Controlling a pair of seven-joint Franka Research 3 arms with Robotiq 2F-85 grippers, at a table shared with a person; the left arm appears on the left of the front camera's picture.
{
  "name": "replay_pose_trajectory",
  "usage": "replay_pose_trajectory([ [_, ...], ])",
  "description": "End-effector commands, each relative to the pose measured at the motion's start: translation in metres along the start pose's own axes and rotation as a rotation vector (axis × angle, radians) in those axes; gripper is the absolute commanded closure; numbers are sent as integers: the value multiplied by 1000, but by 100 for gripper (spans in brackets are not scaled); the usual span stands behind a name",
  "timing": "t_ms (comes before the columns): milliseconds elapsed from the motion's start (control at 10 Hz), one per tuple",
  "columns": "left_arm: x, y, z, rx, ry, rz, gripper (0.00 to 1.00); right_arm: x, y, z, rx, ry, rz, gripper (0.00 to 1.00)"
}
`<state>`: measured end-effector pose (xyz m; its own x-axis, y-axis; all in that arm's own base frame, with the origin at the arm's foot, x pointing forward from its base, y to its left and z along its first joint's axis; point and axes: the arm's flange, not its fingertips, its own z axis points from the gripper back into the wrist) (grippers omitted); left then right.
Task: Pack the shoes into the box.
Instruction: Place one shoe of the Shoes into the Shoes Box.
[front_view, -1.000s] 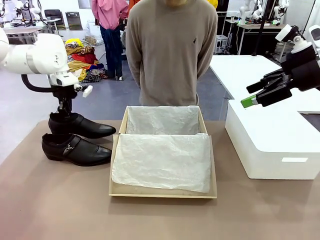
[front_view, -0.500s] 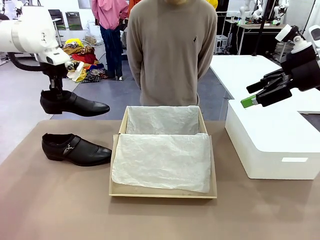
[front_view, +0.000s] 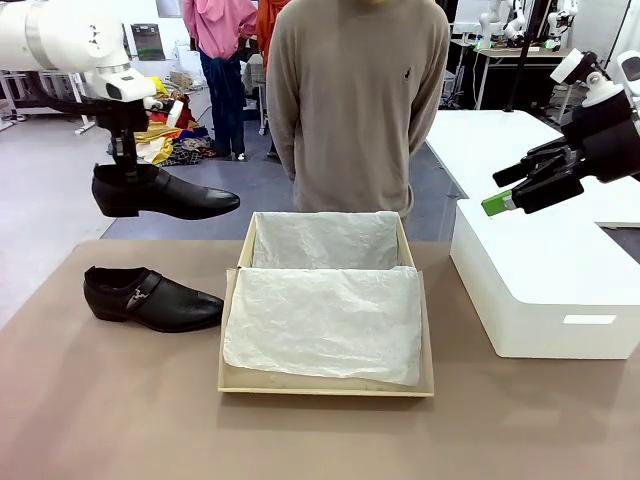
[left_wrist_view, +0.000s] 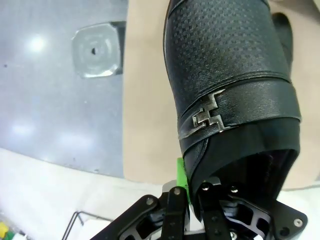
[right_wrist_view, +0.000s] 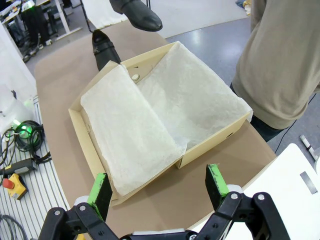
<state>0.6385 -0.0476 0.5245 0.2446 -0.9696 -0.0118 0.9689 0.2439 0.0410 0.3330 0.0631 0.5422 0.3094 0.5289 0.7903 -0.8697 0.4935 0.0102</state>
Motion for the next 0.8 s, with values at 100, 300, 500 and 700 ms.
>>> replay_pose_trajectory([
  [100,19,-29,9,1,-45,28,100,1,-4,-1,12,-22,23,0],
  [300,20,-34,12,-8,-37,80,100,1,-4,-1,12,-22,23,0],
  [500,30,-23,10,-14,-28,15,100,1,-4,-1,12,-22,23,0],
  [700,30,-23,10,-14,-28,15,100,1,-4,-1,12,-22,23,0],
])
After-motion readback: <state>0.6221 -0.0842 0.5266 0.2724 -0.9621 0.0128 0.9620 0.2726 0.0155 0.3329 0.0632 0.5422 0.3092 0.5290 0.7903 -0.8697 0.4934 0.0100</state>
